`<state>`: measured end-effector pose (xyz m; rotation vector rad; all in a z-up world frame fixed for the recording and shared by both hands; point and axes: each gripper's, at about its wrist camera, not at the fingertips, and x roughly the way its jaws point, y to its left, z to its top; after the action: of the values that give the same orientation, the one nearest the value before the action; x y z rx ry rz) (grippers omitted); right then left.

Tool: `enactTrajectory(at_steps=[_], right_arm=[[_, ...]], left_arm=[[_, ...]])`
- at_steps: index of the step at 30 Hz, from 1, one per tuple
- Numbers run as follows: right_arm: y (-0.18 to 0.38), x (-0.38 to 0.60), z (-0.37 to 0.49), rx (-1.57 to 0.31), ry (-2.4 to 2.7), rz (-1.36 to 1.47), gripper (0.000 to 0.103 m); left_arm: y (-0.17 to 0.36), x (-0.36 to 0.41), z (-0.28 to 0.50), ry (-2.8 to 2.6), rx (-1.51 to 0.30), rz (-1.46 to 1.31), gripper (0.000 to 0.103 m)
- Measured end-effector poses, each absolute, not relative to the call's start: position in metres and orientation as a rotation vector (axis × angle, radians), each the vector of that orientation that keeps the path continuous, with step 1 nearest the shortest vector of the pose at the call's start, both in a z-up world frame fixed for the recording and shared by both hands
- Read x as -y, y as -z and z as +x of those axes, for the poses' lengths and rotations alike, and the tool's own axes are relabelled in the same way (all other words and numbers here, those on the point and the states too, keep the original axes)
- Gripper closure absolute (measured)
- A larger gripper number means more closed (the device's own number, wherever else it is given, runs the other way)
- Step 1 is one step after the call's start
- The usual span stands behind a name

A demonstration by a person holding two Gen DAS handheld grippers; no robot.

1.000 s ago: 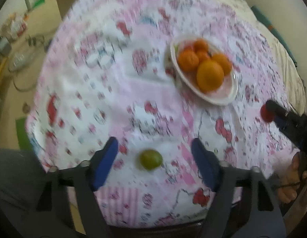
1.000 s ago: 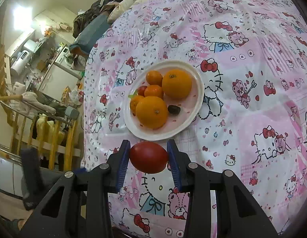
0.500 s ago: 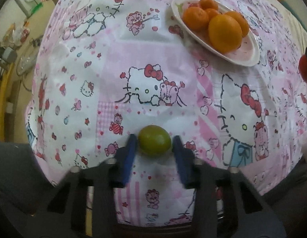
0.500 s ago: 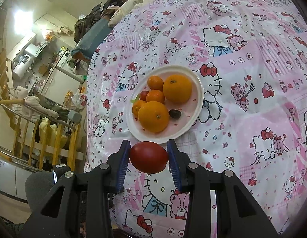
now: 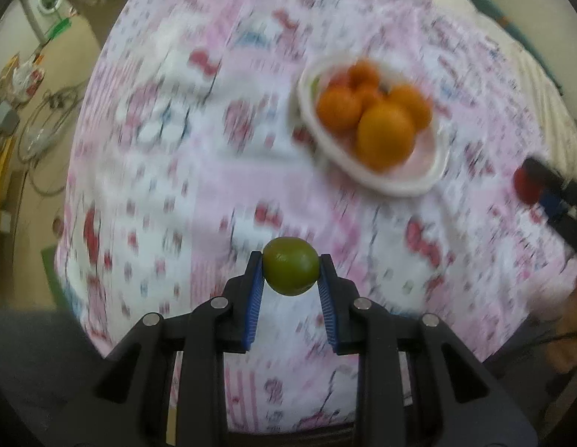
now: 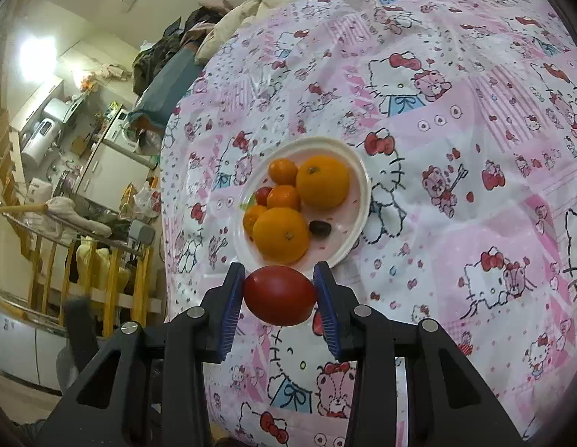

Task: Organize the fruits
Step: 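Carry the lime and tomato over the white plate with both tools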

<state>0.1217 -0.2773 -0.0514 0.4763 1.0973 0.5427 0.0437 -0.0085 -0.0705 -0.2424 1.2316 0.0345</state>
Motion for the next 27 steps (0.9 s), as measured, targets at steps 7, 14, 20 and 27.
enactTrajectory(at_steps=[7,14,20,27], right_arm=[[0.059,0.277,0.148,-1.127,-0.501,0.460,0.063],[0.080,0.272,0.180,-1.179,-0.478,0.463,0.063],[0.096,0.257,0.199,-1.218,-0.467,0.409,0.063],[0.116,0.251,0.210,-1.261,-0.456,0.413,0.063]], left_arm=[[0.065,0.010,0.108,0.032,-1.207,-0.328,0.078],[0.085,0.020,0.153,0.043,-1.245,-0.326,0.078],[0.104,0.019,0.164,0.042,-1.277,-0.352,0.078],[0.111,0.022,0.167,0.059,-1.286,-0.353,0.078]])
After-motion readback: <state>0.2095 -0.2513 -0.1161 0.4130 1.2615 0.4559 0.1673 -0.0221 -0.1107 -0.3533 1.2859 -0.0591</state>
